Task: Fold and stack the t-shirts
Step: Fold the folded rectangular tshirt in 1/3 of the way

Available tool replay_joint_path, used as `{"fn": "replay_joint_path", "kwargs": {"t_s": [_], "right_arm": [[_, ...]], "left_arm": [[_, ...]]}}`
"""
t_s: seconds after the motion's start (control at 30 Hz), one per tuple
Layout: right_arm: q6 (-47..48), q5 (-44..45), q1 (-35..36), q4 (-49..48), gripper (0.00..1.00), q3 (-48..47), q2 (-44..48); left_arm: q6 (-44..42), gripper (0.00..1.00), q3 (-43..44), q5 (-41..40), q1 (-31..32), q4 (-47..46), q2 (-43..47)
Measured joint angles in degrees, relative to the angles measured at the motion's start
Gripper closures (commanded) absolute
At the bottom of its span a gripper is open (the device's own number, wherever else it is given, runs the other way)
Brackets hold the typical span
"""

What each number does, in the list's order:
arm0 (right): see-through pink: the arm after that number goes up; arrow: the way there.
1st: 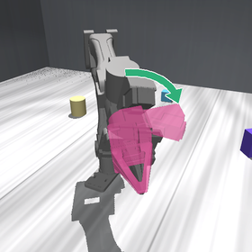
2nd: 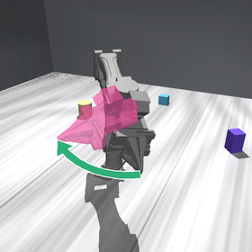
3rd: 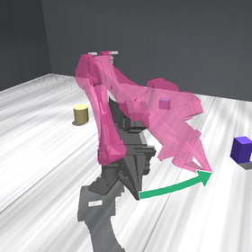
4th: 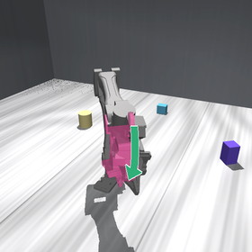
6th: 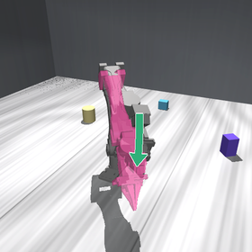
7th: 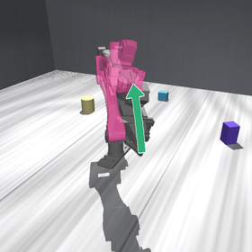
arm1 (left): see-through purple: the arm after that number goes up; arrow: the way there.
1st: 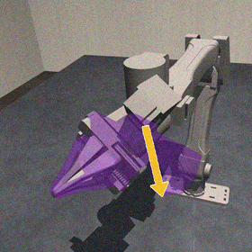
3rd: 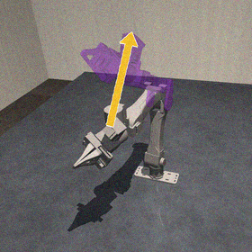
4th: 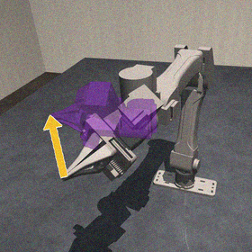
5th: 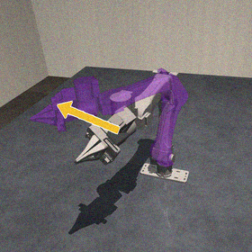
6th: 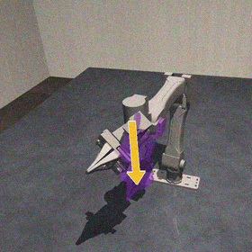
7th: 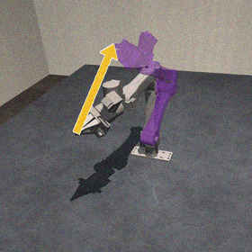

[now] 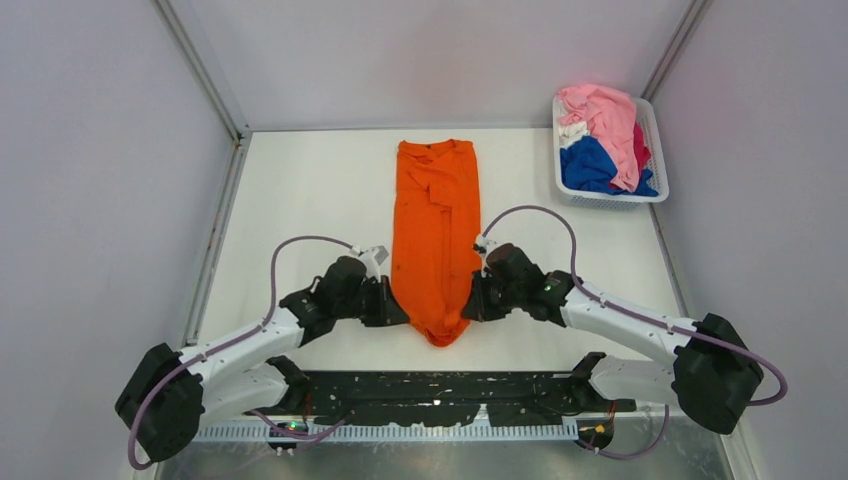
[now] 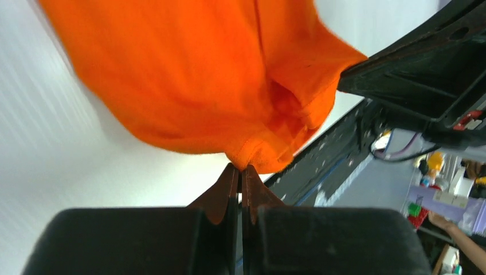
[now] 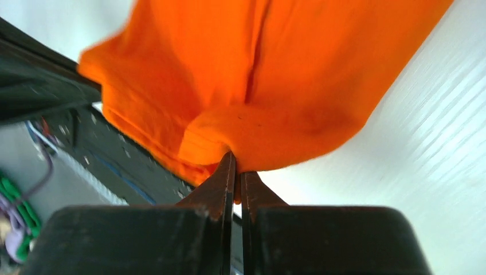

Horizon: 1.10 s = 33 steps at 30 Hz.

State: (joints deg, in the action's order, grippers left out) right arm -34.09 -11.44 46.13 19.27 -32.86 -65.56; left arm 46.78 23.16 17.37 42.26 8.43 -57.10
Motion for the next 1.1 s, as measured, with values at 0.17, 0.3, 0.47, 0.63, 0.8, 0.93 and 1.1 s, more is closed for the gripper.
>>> {"fn": "replay_joint_path", "kwargs": {"t_s": [0.17,0.3,0.47,0.63,0.8,0.93,1.1], "right_arm": [[1.16,1.90,-7.41,-2.43,0.95,-6.99,-2.93],[1.49,1.92,-14.08,-3.89,0.95,-10.32,-7.32],[2.73,1.22,-18.91,-4.59,0.95,-17.00,-15.82],[3.89,-0.28,-21.90,-5.66,0.95,-23.08,-23.87],[4.90,-0.63,-23.54,-5.84,0.95,-27.82,-29.42],[5.77,-0.61,-24.61,-5.92,0.92,-31.36,-32.30],[7.10,-0.61,-25.64,-6.05,0.89,-34.73,-35.56]], "left_arm": [[-2.56,1.00,6.64,0.31,-6.34,-5.22,-7.21],[-4.00,1.00,13.03,2.36,-12.31,-8.52,-15.87],[-5.70,1.00,23.10,3.98,-17.18,-9.84,-25.62],[-7.06,1.00,28.11,4.37,-20.35,-10.25,-31.45],[-8.33,1.00,33.44,4.90,-21.97,-9.75,-37.24],[-9.42,1.00,37.83,4.85,-22.47,-8.74,-40.76],[-10.16,1.00,40.85,4.66,-23.23,-7.23,-43.36]]}}
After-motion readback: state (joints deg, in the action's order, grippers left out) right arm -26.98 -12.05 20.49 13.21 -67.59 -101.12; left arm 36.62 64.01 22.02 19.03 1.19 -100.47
